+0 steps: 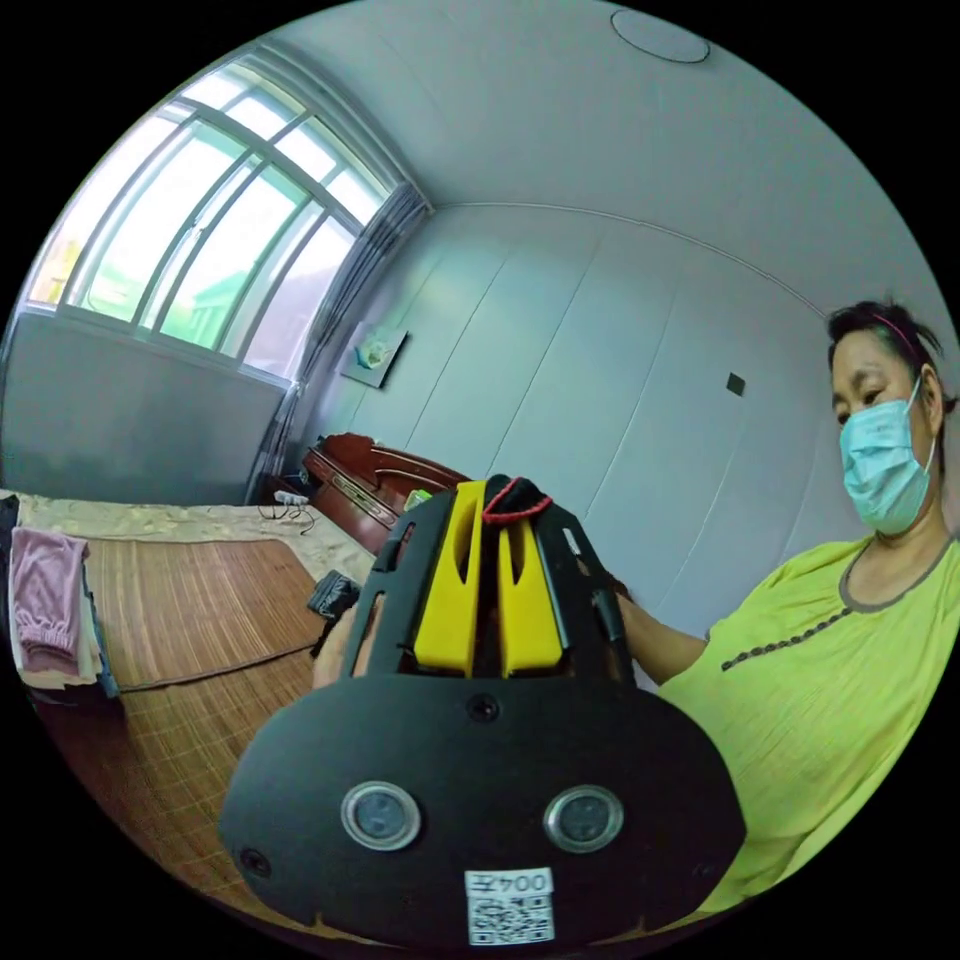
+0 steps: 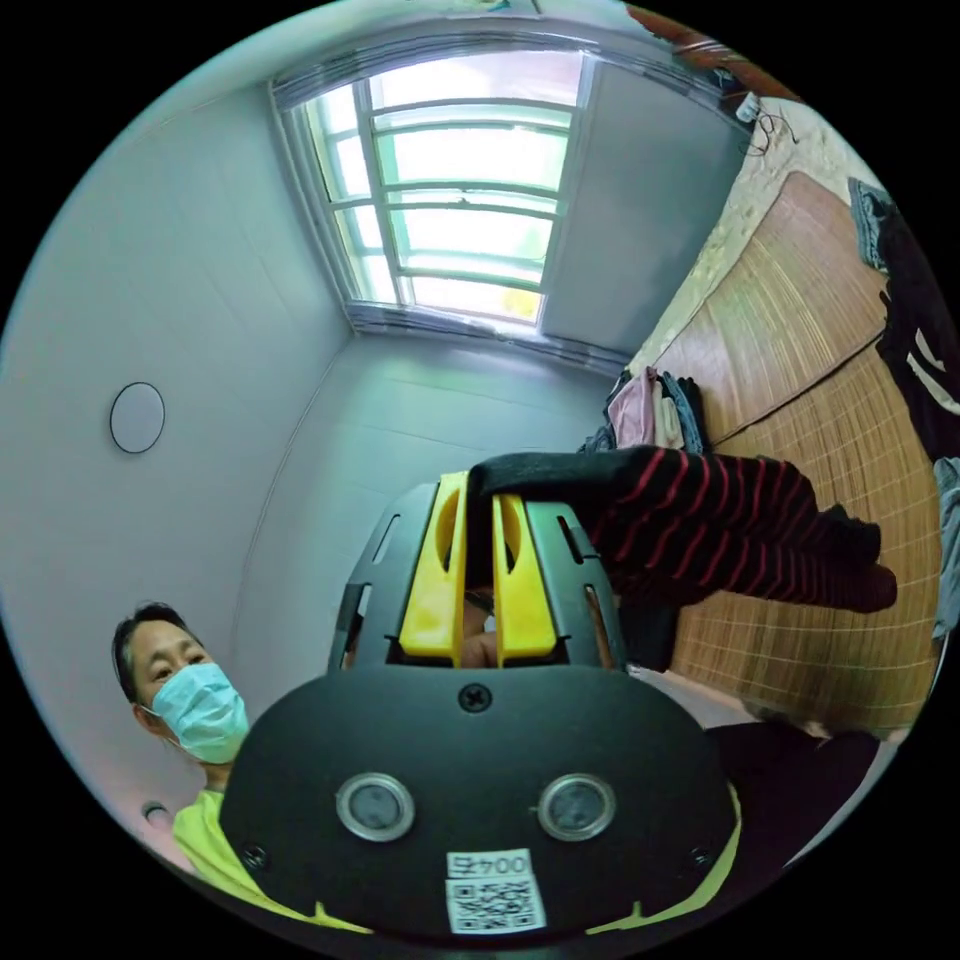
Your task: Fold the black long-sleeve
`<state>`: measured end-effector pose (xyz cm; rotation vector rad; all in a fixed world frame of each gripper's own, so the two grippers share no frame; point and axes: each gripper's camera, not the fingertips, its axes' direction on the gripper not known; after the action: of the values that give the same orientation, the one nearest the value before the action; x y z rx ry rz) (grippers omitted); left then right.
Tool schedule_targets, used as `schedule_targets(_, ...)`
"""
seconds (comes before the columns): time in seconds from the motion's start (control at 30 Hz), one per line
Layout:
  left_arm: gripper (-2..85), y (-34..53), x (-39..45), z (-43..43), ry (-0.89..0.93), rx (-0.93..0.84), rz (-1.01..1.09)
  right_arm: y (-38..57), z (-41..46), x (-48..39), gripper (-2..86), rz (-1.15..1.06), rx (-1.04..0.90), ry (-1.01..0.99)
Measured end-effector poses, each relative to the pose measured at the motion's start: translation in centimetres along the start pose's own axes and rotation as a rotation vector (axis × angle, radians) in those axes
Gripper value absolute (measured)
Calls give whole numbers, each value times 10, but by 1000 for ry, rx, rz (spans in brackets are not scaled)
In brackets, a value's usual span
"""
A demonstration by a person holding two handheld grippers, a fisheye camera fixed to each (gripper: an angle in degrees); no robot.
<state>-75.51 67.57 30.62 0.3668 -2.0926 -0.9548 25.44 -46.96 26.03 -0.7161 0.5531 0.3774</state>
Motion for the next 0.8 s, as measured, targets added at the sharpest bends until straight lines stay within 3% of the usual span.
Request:
schedule_targets(0.1, -3, 21, 10, 17, 4, 64, -8, -7, -5, 11, 62, 34, -63, -58)
schedule_targets(0.23, -3, 33, 2, 32, -44, 173, -188, -13, -15, 18, 100, 4, -149, -273)
schedule_targets(0.37, -3, 32, 7, 41, -112, 190, -180, -9, -42, 18, 94, -79, -188, -394)
schedule_targets(0.43, -3, 34, 15, 51, -163, 157, -143, -2, -57, 6, 103, -180, -189, -316)
schedule_targets(0.5, -3, 39, 20, 58, -180, 141, -134, 12, -72, -24, 121, -361, -146, -116)
schedule_targets(0.57, -3, 46, 24, 64, -197, 135, -141, 46, -85, -78, 136, -687, -36, 142)
schedule_targets(0.63, -3, 57, 32, 70, -234, 148, -146, 71, -88, -100, 134, -869, 64, 233)
schedule_targets(0.73, -2, 71, 43, 80, -276, 153, -126, 66, -80, -80, 36, -757, -40, -67)
schedule_targets(0.8, -2, 79, 47, 86, -293, 151, -114, 72, -69, -71, 12, -726, -19, -69)
